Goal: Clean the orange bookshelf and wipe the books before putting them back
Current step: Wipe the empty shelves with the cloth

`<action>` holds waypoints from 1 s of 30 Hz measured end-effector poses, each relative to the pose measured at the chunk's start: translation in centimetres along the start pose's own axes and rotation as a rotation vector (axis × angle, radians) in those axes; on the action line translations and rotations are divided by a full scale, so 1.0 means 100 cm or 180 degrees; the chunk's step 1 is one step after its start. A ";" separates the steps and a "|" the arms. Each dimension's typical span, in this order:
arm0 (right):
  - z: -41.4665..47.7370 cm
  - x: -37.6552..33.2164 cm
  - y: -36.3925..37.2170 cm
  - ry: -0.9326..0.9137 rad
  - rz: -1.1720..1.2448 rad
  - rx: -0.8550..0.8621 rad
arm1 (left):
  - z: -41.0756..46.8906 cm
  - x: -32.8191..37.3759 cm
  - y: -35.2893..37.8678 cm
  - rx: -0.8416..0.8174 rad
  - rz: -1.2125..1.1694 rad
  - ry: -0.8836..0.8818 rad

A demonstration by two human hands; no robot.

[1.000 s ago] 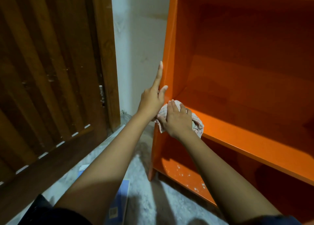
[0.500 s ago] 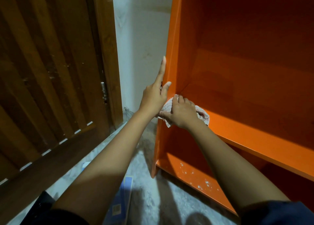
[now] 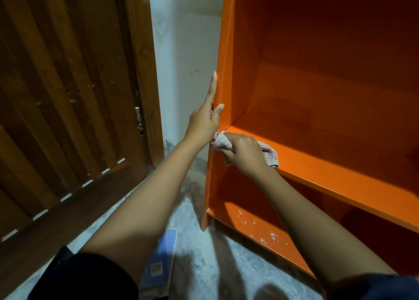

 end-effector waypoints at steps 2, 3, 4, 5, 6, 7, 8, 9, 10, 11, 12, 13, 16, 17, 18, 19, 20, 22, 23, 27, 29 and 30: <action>-0.009 -0.002 -0.010 -0.0018 0.0311 -0.0161 | 0.000 0.003 -0.001 -0.0059 -0.0037 -0.0022; -0.014 -0.004 -0.014 -0.0014 0.0387 -0.0231 | 0.000 0.004 -0.002 -0.0099 -0.0031 -0.0036; -0.018 -0.004 -0.017 -0.0008 0.0437 -0.0278 | 0.000 0.006 -0.003 -0.0139 -0.0019 -0.0054; -0.022 -0.004 -0.018 -0.0005 0.0473 -0.0300 | 0.000 0.008 -0.005 -0.0173 -0.0016 -0.0076; -0.027 -0.004 -0.020 -0.0026 0.0508 -0.0295 | -0.001 0.009 -0.006 -0.0195 -0.0032 -0.0098; -0.032 -0.004 -0.021 -0.0069 0.0532 -0.0276 | -0.002 0.011 -0.008 -0.0204 -0.0061 -0.0117; -0.038 -0.004 -0.022 -0.0136 0.0552 -0.0259 | -0.004 0.012 -0.009 -0.0207 -0.0092 -0.0140; -0.045 -0.003 -0.022 -0.0214 0.0559 -0.0248 | -0.007 0.013 -0.009 -0.0201 -0.0115 -0.0160; -0.051 -0.002 -0.021 -0.0277 0.0554 -0.0244 | -0.010 0.013 -0.009 -0.0187 -0.0121 -0.0172; -0.057 0.000 -0.019 -0.0299 0.0547 -0.0255 | -0.013 0.013 -0.008 -0.0169 -0.0097 -0.0180; -0.062 0.003 -0.016 -0.0258 0.0546 -0.0282 | -0.016 0.013 -0.007 -0.0153 -0.0045 -0.0193; -0.067 0.008 -0.011 -0.0172 0.0547 -0.0325 | -0.018 0.012 -0.006 -0.0128 0.0013 -0.0221; -0.082 0.032 0.009 0.0372 0.0762 -0.0422 | -0.029 0.011 0.001 -0.0024 0.0063 -0.0331; -0.088 0.042 0.017 0.0642 0.0980 -0.0442 | -0.035 0.008 0.004 0.0007 0.0069 -0.0329; -0.093 0.054 0.025 0.0915 0.1222 -0.0439 | -0.043 0.005 0.010 0.0039 0.0064 -0.0310; -0.099 0.065 0.033 0.1169 0.1428 -0.0425 | -0.053 -0.001 0.016 0.0070 0.0038 -0.0290; -0.105 0.077 0.041 0.1402 0.1588 -0.0402 | -0.063 -0.007 0.024 0.0098 -0.0005 -0.0284; -0.119 0.104 0.056 0.1817 0.1736 -0.0337 | -0.086 -0.021 0.041 0.0103 -0.0090 -0.0323; -0.127 0.119 0.064 0.2033 0.1732 -0.0273 | -0.099 -0.029 0.050 0.0088 -0.0118 -0.0367; -0.165 0.190 0.090 0.3210 0.1226 0.0172 | -0.139 -0.057 0.078 0.0036 -0.0240 -0.0572; -0.188 0.218 0.093 0.3701 0.0666 0.0556 | -0.153 -0.066 0.089 0.0008 -0.0324 -0.0717; -0.198 0.227 0.092 0.3802 0.0395 0.0784 | -0.158 -0.069 0.094 0.0021 -0.0310 -0.0781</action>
Point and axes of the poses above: each hand's wrist, its own z-axis towards the middle knuckle, its own y-axis out of the palm, x = y × z, the point moved 2 cm from there along z, towards the middle knuckle, and after that the axes turned 15 degrees about y, right-handed, at the moved point
